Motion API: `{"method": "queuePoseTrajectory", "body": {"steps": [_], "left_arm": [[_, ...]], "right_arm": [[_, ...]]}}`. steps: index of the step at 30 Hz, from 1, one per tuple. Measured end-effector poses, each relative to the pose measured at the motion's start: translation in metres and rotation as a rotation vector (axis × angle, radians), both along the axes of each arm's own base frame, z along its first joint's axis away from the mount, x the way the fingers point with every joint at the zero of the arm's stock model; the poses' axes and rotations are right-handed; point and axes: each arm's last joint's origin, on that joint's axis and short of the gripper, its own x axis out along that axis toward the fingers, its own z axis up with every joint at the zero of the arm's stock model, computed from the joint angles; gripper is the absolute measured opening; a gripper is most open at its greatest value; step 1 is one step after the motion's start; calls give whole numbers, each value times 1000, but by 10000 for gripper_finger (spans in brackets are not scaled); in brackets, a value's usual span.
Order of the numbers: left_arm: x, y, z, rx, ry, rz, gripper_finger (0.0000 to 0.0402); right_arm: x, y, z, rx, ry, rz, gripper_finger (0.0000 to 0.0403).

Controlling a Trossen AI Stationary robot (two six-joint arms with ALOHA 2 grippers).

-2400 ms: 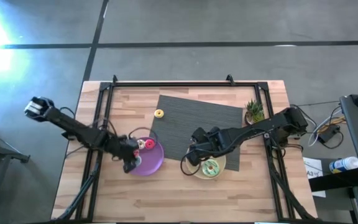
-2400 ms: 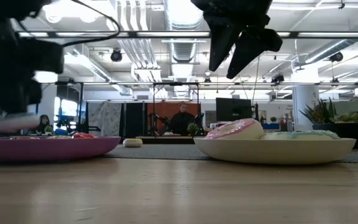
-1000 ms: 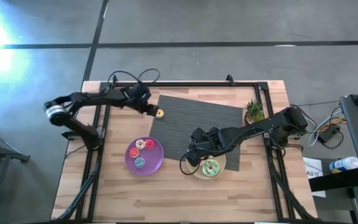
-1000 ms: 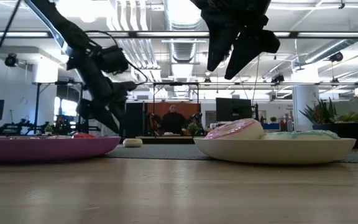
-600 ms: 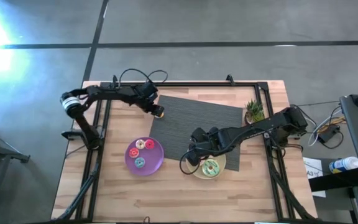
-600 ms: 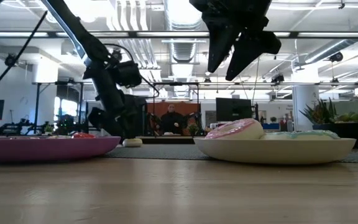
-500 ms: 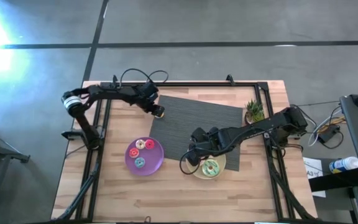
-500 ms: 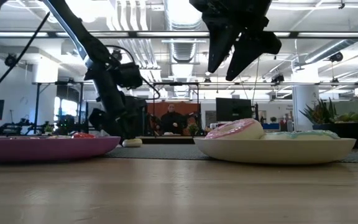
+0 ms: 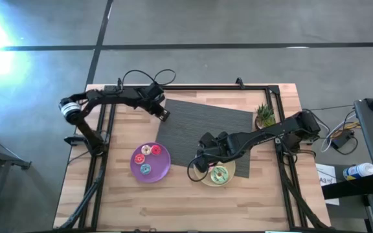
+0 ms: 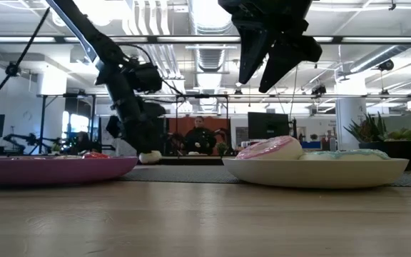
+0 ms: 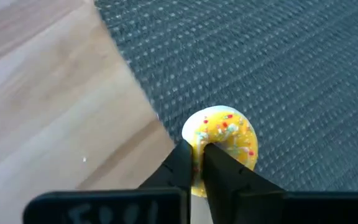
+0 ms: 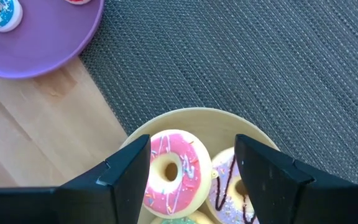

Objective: Pick & Place donuts
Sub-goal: Put the small yellow donut on the purple plate

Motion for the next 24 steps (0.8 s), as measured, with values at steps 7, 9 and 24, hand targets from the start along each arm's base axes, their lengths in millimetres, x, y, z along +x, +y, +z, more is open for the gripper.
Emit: {"method": "queuePoseTrajectory", "body": {"steps": [7, 9, 24], "left_arm": [[-19, -56, 53, -48, -15, -276, 1], [-26, -85, 62, -60, -6, -369, 1], [-16, -222, 17, -5, 3, -591, 1]], "right_arm": [[0, 0, 0, -1, 2, 1, 224], [0, 0, 0, -1, 2, 2, 224], [7, -3, 2, 43, -86, -57, 224]]}}
